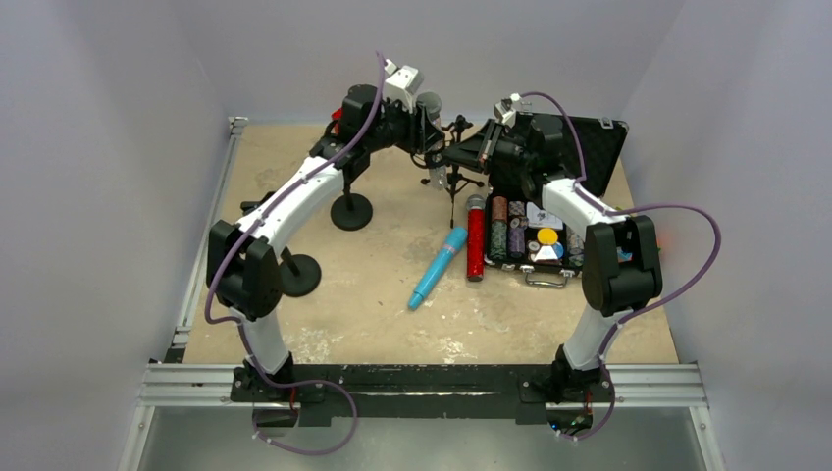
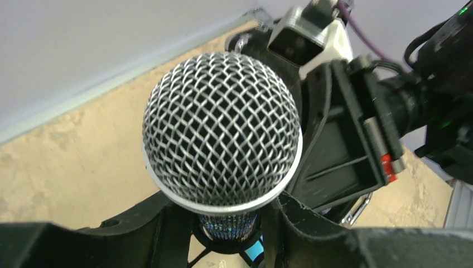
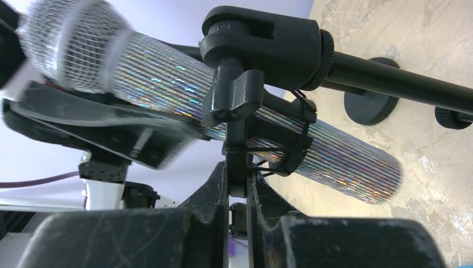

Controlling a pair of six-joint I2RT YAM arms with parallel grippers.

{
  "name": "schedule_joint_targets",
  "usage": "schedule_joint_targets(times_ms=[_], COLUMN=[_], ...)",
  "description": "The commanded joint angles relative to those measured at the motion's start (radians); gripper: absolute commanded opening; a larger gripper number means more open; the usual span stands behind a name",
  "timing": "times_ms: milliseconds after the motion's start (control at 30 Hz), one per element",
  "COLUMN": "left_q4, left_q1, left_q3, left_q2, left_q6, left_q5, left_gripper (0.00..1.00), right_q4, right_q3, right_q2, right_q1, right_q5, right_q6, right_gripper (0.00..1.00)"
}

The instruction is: Attach the microphones to the stand

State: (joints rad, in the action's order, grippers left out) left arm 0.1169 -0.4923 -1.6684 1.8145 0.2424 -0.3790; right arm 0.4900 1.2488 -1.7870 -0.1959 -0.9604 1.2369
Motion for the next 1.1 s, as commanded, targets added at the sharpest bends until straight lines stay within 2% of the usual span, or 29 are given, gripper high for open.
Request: schedule_joint_targets(times_ms=[0, 333, 467, 533, 633, 767, 933, 1067], left_q4=[0.412, 0.334, 0.328, 0.314, 0.305, 0.312, 0.322, 0.332], left_q1=[-0.024, -0.019, -0.004, 0.002, 0.011, 0.025, 0.031, 0.032], left_q3=[0.156, 0.18, 0.147, 0.144, 0.136, 0.114, 0.088, 0.059], left_q2=[0.138, 0.083, 0.045, 0.014, -0.02, -0.05, -0.079, -0.089], left_q6=[-0.023, 0.001, 0.052, 0.076, 0.104, 0.117, 0.112, 0.104], left_q5=[0.013, -0.009, -0.009, -0.014, -0.012, -0.024, -0.033, -0.043], left_gripper=[0.0, 0.0, 0.01, 0.08, 0.3, 0.51, 0.66, 0.72], right_q4=[-0.046, -0.029, 0.005, 0.024, 0.031, 0.038, 0.016, 0.006], right_q3=[0.029, 0.022, 0.022, 0.019, 0.022, 0.027, 0.039, 0.043], right_q2=[-0.003, -0.002, 0.004, 0.01, 0.016, 0.025, 0.039, 0.047], right_q1=[0.003, 0.003, 0.004, 0.005, 0.006, 0.006, 0.006, 0.006], right_q5=[0.068, 0.063, 0.045, 0.037, 0.025, 0.015, 0.005, 0.005], right_q6=[0.016, 0.018, 0.013, 0.009, 0.001, -0.014, -0.042, -0.059], right_gripper=[0.0, 0.0, 0.24, 0.37, 0.53, 0.66, 0.74, 0.75])
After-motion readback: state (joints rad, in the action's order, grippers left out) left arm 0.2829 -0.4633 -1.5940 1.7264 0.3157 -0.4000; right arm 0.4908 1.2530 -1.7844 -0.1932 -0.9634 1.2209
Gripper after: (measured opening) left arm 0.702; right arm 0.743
